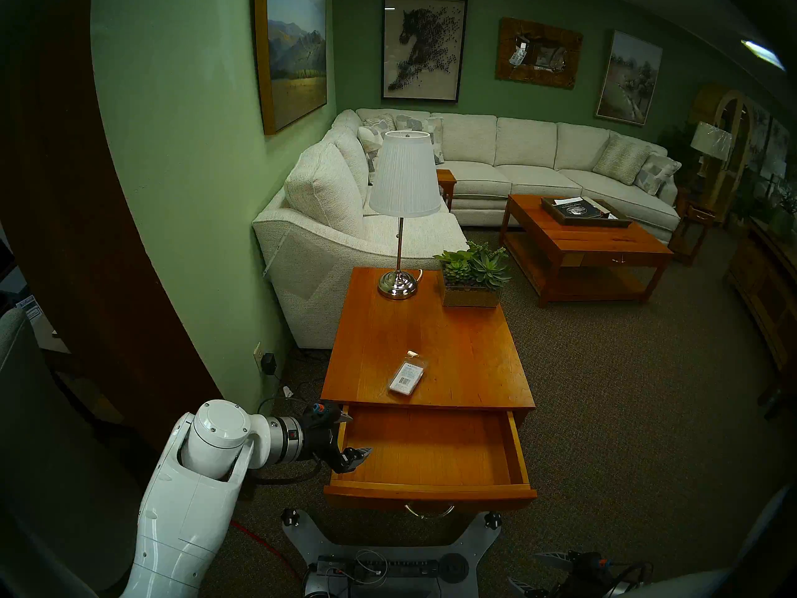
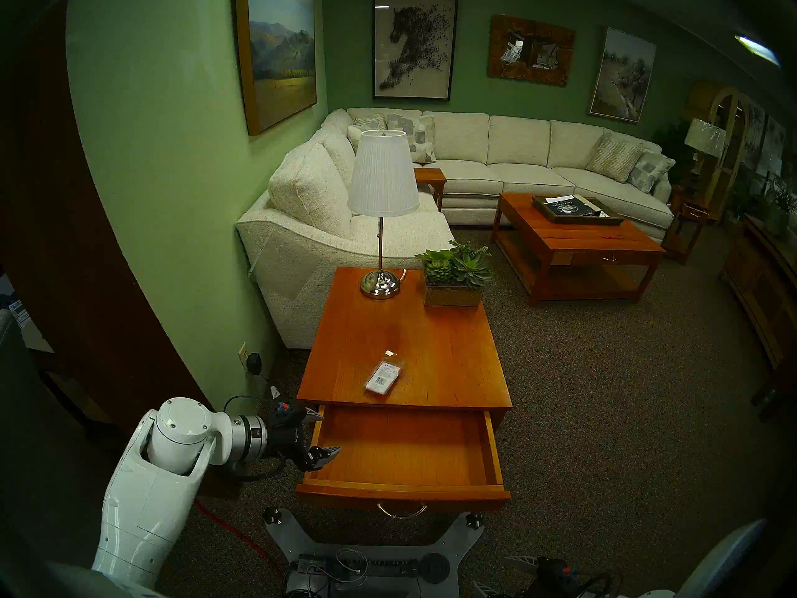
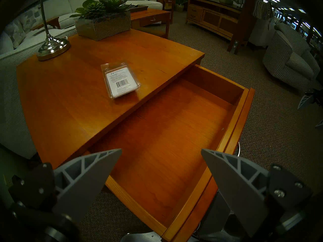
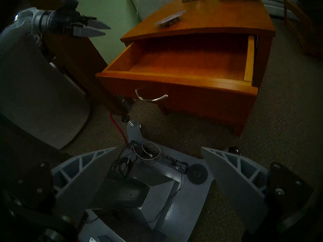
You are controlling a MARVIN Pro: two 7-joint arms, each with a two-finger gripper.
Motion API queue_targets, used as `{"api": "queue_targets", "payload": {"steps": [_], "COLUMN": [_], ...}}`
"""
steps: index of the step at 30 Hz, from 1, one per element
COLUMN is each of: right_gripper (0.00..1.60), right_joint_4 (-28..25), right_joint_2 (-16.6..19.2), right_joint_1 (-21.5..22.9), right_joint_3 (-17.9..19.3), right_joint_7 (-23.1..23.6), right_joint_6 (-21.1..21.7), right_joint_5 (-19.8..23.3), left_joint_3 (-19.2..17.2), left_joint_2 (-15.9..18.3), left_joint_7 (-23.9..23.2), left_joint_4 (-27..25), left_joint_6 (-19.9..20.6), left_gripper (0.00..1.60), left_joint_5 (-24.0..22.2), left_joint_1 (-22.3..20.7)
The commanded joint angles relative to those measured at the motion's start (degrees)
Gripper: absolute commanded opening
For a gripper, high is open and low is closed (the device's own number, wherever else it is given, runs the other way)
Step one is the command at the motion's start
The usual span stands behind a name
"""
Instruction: Open the drawer, take out the contents and close the drawer
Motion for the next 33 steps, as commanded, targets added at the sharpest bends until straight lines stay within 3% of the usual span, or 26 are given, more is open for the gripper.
{"api": "queue_targets", "payload": {"steps": [1, 33], "right_gripper": [1.6, 1.6], "right_joint_4": [-0.05, 10.58], "right_joint_2": [0.37, -6.58], "right_joint_1": [6.1, 26.91], "right_joint_3": [-0.68, -6.07], "right_joint_7": [-0.19, 2.6], "right_joint_6": [1.94, 11.49], "right_joint_5": [-0.08, -1.29], "left_joint_3": [-0.1, -0.24], "left_joint_2": [-0.17, -0.35], "left_joint_7": [0.08, -0.1], "left_joint_4": [-1.36, -1.12], "left_joint_6": [-0.11, -0.37], "left_gripper": [1.6, 1.6], "left_joint_5": [-0.19, -0.02], "left_joint_1": [-1.14, -1.15]}}
